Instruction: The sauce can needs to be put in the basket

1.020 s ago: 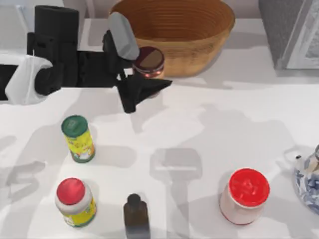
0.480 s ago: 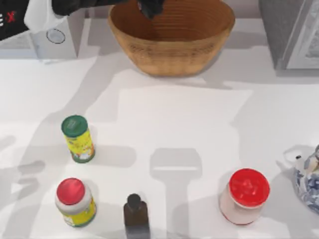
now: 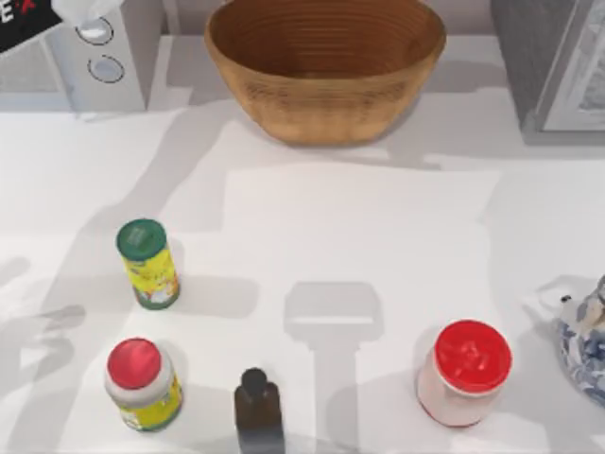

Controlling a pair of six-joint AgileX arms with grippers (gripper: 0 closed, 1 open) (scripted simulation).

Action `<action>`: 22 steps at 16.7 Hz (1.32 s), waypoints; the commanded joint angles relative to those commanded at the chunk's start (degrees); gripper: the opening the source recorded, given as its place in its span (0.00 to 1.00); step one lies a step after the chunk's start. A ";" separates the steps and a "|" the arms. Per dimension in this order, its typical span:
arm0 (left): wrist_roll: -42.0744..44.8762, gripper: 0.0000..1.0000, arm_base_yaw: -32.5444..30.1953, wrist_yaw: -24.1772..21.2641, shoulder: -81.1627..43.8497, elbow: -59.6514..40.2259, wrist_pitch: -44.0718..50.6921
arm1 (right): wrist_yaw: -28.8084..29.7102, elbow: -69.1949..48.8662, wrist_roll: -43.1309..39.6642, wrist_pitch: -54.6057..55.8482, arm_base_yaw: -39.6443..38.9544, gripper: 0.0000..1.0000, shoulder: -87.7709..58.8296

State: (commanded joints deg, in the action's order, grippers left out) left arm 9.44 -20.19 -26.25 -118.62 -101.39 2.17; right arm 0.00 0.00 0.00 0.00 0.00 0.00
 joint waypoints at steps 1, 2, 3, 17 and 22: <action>0.00 0.00 0.00 0.00 0.00 0.00 0.00 | 0.00 0.00 0.00 0.00 0.00 1.00 0.00; 0.18 0.00 0.34 -0.09 0.33 0.16 -0.13 | 0.00 0.00 0.00 0.00 0.00 1.00 0.00; 0.18 0.00 0.26 -0.08 0.19 0.01 -0.15 | 0.00 0.00 0.00 0.00 0.00 1.00 0.00; -1.02 0.00 -2.67 2.33 -12.71 -11.58 -1.58 | 0.00 0.00 0.00 0.00 0.00 1.00 0.00; -1.02 0.23 -2.67 2.33 -12.71 -11.58 -1.58 | 0.00 0.00 0.00 0.00 0.00 1.00 0.00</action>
State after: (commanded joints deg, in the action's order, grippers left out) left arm 8.42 -22.86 -23.92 -131.33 -112.98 0.59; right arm 0.00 0.00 0.00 0.00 0.00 0.00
